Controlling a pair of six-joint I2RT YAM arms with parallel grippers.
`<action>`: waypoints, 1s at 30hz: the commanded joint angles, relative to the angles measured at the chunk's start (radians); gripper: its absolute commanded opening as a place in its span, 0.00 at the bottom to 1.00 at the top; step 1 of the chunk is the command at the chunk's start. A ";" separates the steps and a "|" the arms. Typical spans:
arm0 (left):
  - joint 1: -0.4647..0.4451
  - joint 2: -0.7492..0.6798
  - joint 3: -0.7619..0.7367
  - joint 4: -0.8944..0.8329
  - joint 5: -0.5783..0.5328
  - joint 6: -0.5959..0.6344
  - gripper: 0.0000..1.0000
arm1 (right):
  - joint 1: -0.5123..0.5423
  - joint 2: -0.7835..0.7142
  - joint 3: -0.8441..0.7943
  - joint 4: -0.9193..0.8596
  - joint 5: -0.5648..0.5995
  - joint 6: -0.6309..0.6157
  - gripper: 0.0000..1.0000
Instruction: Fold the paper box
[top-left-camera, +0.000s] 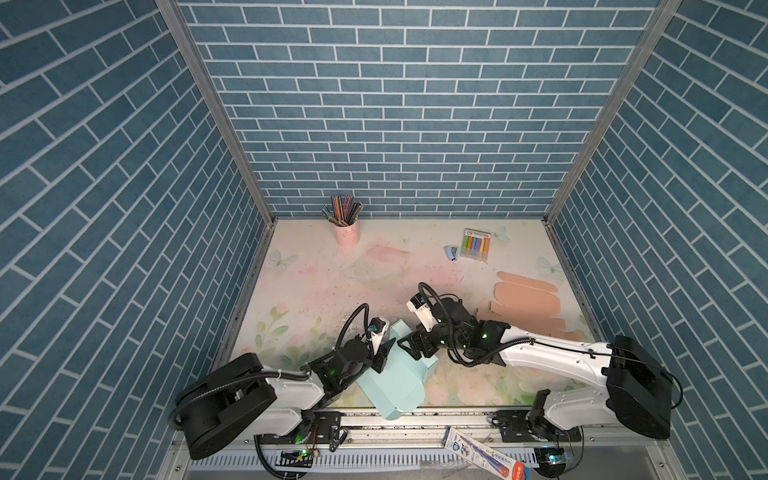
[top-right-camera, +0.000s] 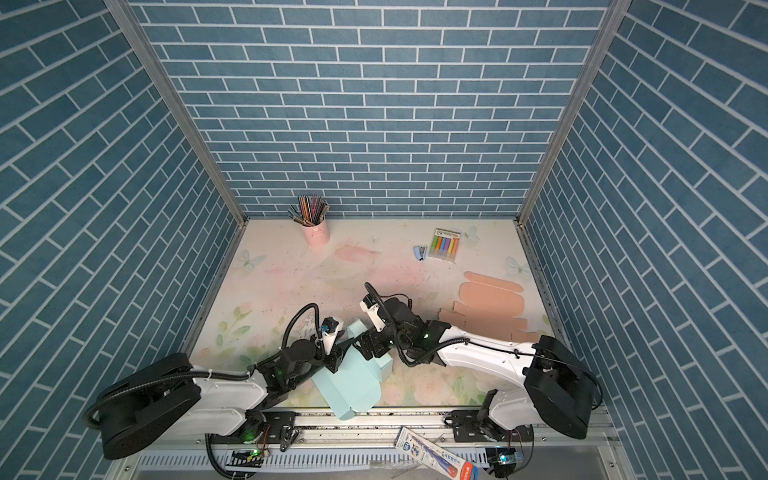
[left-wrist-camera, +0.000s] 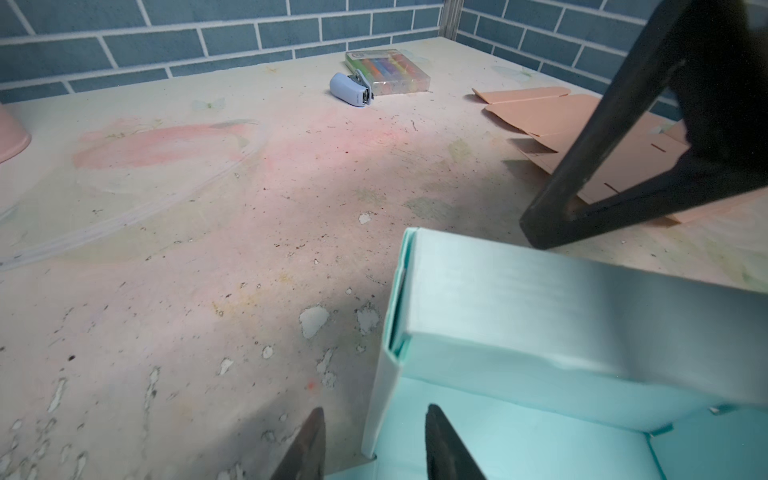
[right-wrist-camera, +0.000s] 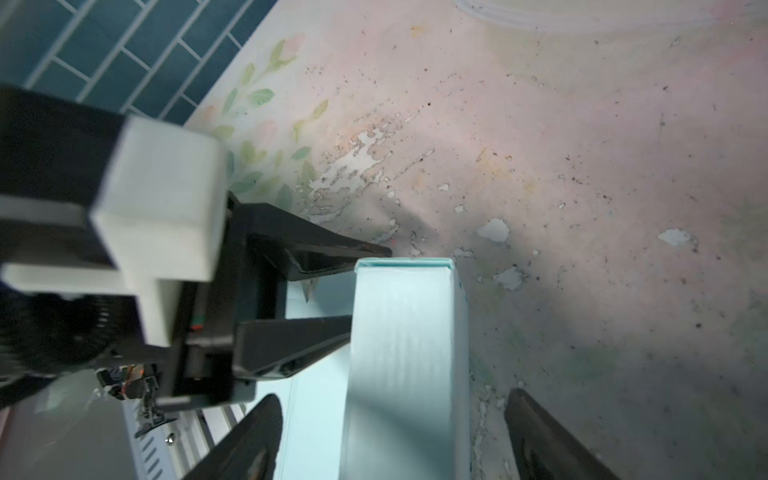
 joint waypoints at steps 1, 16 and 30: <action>-0.013 -0.094 -0.024 -0.120 -0.023 -0.087 0.42 | 0.005 0.019 0.019 -0.080 0.085 -0.047 0.84; -0.039 -0.547 0.052 -0.656 -0.076 -0.281 0.47 | -0.074 -0.023 -0.064 -0.007 0.054 0.002 0.67; 0.002 -0.632 0.275 -1.048 -0.148 -0.505 0.62 | -0.315 -0.139 -0.277 0.261 -0.230 0.127 0.56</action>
